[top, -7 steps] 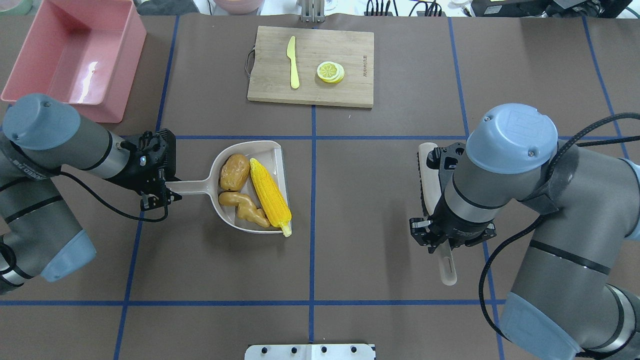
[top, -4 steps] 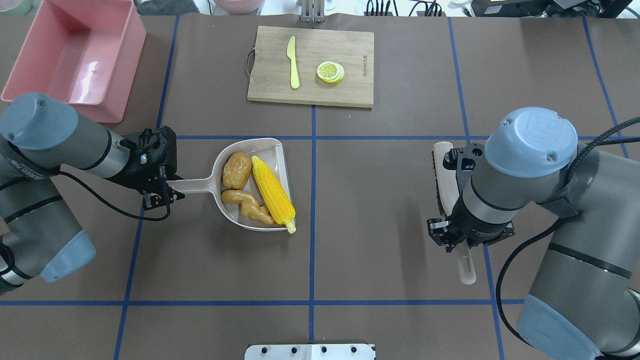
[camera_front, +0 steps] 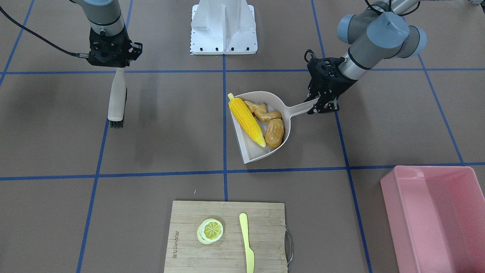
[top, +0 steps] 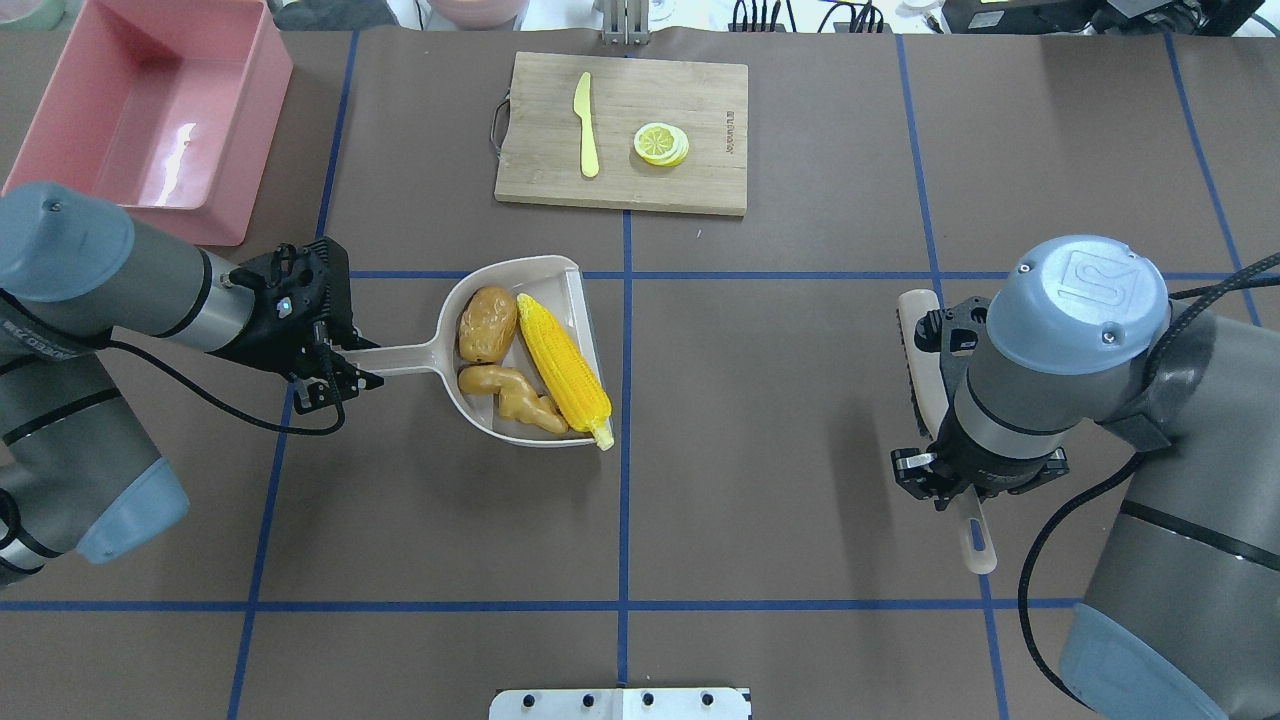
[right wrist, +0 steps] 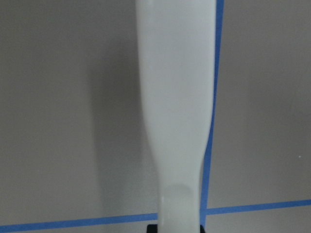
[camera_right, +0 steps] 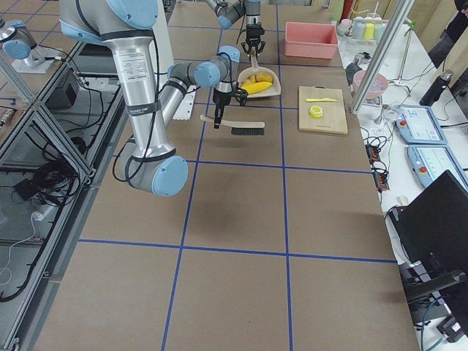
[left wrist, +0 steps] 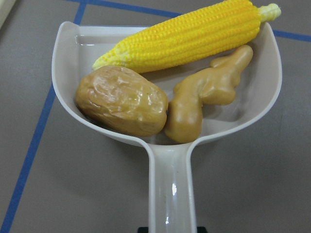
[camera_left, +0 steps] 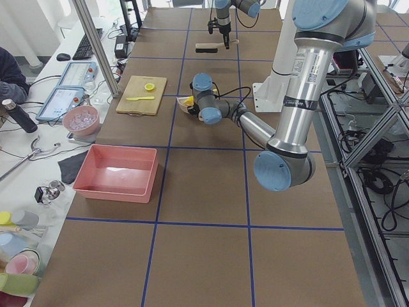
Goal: Sweep and dump trash into bin
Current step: 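Carry loaded dustpan over pink bin with left gripper while right gripper lowers brush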
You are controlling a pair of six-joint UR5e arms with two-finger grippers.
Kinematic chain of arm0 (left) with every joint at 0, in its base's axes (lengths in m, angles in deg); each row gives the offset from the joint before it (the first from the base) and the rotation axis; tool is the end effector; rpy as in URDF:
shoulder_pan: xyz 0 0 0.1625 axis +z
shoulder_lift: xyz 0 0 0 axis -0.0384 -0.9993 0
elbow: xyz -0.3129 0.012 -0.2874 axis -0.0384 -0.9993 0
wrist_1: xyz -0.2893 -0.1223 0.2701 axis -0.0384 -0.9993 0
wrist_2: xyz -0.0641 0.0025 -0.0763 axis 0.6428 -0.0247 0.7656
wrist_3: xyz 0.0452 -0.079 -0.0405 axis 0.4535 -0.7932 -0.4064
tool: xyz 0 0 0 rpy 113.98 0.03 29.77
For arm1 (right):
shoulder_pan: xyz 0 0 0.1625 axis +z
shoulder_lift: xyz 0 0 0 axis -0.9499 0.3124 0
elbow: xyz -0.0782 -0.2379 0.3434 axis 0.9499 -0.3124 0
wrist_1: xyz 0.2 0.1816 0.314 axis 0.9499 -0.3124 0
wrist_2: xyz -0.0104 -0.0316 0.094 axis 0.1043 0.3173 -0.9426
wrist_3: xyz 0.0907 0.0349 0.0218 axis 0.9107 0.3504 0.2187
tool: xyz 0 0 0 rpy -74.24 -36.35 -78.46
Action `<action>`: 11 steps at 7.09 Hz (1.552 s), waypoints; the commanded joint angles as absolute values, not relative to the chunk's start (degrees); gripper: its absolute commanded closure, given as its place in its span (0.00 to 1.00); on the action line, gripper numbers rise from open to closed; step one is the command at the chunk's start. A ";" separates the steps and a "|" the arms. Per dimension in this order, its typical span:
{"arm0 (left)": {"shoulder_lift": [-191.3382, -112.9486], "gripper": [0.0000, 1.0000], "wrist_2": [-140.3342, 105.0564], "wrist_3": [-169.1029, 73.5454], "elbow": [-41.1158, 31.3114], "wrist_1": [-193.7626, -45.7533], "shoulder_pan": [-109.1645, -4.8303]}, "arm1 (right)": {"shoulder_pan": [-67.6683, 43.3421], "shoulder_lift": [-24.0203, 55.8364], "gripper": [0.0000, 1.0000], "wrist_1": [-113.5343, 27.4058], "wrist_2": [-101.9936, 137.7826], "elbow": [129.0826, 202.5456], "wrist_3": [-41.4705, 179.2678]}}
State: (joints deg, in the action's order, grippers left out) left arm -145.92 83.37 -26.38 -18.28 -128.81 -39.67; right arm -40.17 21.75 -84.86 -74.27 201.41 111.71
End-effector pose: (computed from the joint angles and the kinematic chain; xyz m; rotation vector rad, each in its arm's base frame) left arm 0.3679 -0.4368 0.3427 0.8712 0.9079 1.1468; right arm -0.3527 -0.3240 0.3028 -0.1546 -0.5810 -0.0774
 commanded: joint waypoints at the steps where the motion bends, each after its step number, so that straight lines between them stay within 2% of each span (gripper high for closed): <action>1: -145.38 0.99 83.43 -30.23 -18.43 -132.76 -42.00 | -39.55 29.20 1.00 -84.62 -71.51 206.03 105.69; 4: -141.72 1.00 84.05 -34.09 -19.40 -140.82 -48.48 | -34.19 36.60 1.00 -82.18 -72.02 206.77 98.13; 6: -136.53 1.00 89.04 -35.06 -19.49 -141.11 -58.31 | -31.02 47.56 1.00 -63.10 -73.33 202.74 98.01; 9: -127.84 1.00 95.03 -35.33 -18.79 -140.59 -73.79 | -31.10 52.78 1.00 -47.40 -73.08 195.62 99.32; 11: -126.66 1.00 102.11 -39.78 -13.99 -139.71 -82.57 | -31.10 54.63 1.00 -38.08 -73.34 191.14 101.88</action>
